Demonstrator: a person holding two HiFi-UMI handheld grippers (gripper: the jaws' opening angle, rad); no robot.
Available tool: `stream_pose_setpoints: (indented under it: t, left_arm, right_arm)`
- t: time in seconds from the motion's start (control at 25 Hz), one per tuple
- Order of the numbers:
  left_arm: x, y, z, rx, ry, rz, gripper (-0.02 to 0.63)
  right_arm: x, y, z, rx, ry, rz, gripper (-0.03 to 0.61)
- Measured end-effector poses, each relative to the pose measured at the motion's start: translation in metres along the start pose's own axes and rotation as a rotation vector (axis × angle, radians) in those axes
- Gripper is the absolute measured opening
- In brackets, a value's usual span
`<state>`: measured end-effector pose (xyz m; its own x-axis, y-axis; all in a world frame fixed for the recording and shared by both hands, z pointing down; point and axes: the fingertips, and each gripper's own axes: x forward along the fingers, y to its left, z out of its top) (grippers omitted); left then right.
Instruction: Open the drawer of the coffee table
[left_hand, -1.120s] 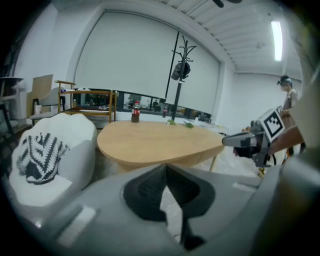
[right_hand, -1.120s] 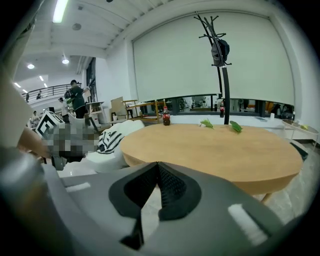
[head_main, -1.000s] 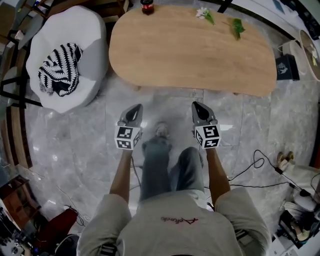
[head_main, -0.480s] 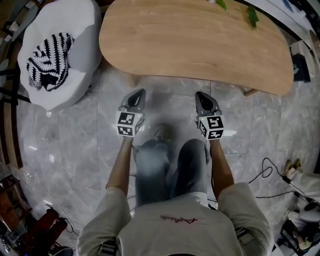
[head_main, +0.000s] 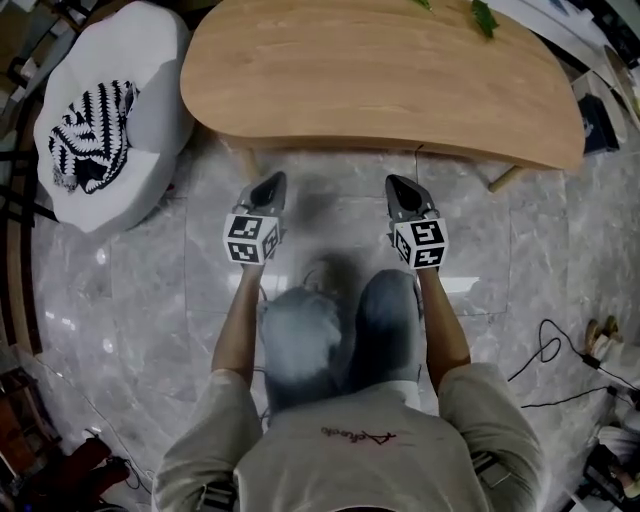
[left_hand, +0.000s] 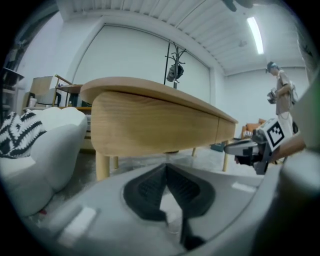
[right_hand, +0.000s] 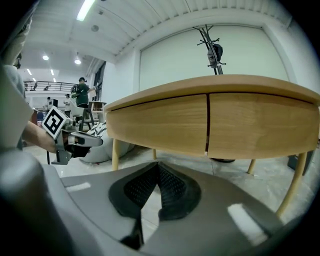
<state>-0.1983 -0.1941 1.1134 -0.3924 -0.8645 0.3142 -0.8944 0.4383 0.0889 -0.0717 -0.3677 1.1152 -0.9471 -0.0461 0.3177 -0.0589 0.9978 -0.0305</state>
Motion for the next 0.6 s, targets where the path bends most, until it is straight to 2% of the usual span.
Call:
stream_pose_setpoints:
  t: [0.08,0.2,0.36,0.6]
  left_arm:
    - [0.004,0.000,0.000,-0.022,-0.016,-0.009,0.000]
    - [0.005,0.003,0.002,-0.158,-0.066,-0.017,0.000]
    - [0.007,0.010,0.010,-0.403,-0.171,-0.062,-0.001]
    - [0.009,0.037,0.016,-0.875,-0.383,-0.165,-0.002]
  right_arm:
    - [0.001,-0.005,-0.004,0.017,-0.014,-0.005,0.005]
    - [0.004,-0.010,-0.009,0.077,-0.023,0.005,0.005]
    - [0.013,-0.016,-0.005,0.225,-0.051,0.045,0.005]
    - [0.032,-0.029,0.000,0.624,-0.149,0.132,0.005]
